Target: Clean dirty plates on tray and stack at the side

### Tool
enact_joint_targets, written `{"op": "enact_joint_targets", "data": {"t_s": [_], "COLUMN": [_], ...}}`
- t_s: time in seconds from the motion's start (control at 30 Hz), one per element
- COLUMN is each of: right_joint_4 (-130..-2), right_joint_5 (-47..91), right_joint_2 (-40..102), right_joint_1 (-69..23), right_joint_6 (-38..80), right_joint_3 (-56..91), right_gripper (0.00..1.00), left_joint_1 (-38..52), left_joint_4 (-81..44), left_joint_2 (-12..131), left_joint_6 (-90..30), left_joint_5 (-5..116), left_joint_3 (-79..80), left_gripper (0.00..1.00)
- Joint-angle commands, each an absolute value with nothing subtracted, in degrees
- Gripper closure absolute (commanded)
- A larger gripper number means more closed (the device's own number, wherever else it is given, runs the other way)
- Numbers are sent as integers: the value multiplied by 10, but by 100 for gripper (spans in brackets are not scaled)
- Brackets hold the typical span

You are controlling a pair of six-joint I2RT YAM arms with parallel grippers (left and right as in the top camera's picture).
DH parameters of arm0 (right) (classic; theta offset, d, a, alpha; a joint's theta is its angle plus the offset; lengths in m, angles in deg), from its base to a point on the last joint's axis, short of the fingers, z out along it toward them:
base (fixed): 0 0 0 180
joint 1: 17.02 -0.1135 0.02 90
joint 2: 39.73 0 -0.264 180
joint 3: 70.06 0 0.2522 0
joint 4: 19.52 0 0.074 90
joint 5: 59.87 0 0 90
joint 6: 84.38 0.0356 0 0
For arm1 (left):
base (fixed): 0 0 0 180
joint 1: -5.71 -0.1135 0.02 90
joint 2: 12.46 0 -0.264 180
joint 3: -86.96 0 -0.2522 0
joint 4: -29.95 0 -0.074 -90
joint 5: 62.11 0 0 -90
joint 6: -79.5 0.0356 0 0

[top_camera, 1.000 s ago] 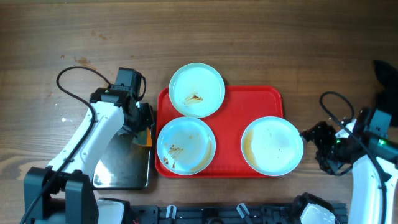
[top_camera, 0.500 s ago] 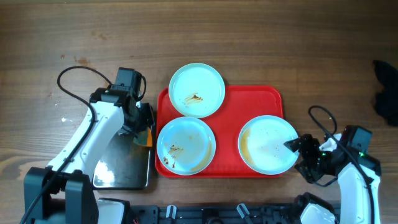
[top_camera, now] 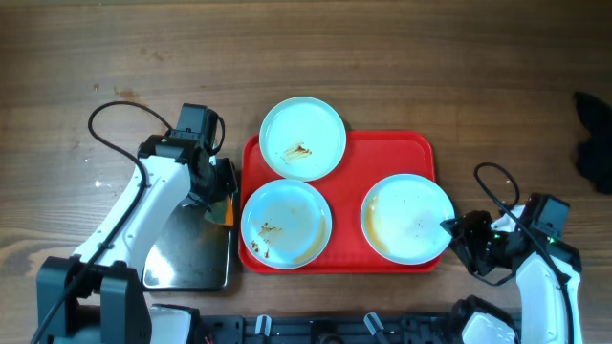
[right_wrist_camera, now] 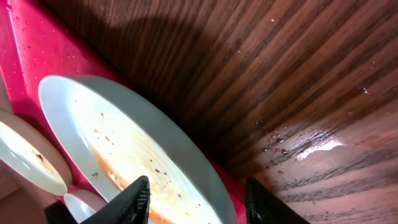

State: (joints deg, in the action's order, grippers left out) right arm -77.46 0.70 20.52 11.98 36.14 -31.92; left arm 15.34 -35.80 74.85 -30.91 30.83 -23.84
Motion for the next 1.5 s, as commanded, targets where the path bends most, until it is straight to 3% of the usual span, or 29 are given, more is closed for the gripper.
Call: {"op": "enact_joint_targets", "data": {"t_s": [0.0, 0.6, 0.93, 0.97, 1.07, 1.47], "right_joint_4": [-770, -749, -667, -667, -667, -675], "right_joint_5": [25, 31, -34, -34, -34, -34], "right_joint_2": [204, 204, 204, 204, 204, 204], "right_joint_1": [123, 123, 123, 123, 123, 123], "right_joint_6": [371, 371, 399, 399, 403, 408], "right_joint_3": [-324, -326, -399, -399, -399, -399], "right_gripper": [51, 58, 58, 63, 96, 96], "left_joint_1": [156, 156, 156, 156, 156, 156], "left_joint_4": [-357, -356, -356, -356, -356, -356], "left_joint_2": [740, 740, 740, 740, 740, 740], "left_joint_6": [-302, -302, -302, -302, -302, -302], "left_joint_5": [315, 315, 315, 315, 315, 315], "left_joint_3": [-241, -241, -241, -241, -241, -241], "left_gripper": [91, 90, 90, 90, 90, 89]}}
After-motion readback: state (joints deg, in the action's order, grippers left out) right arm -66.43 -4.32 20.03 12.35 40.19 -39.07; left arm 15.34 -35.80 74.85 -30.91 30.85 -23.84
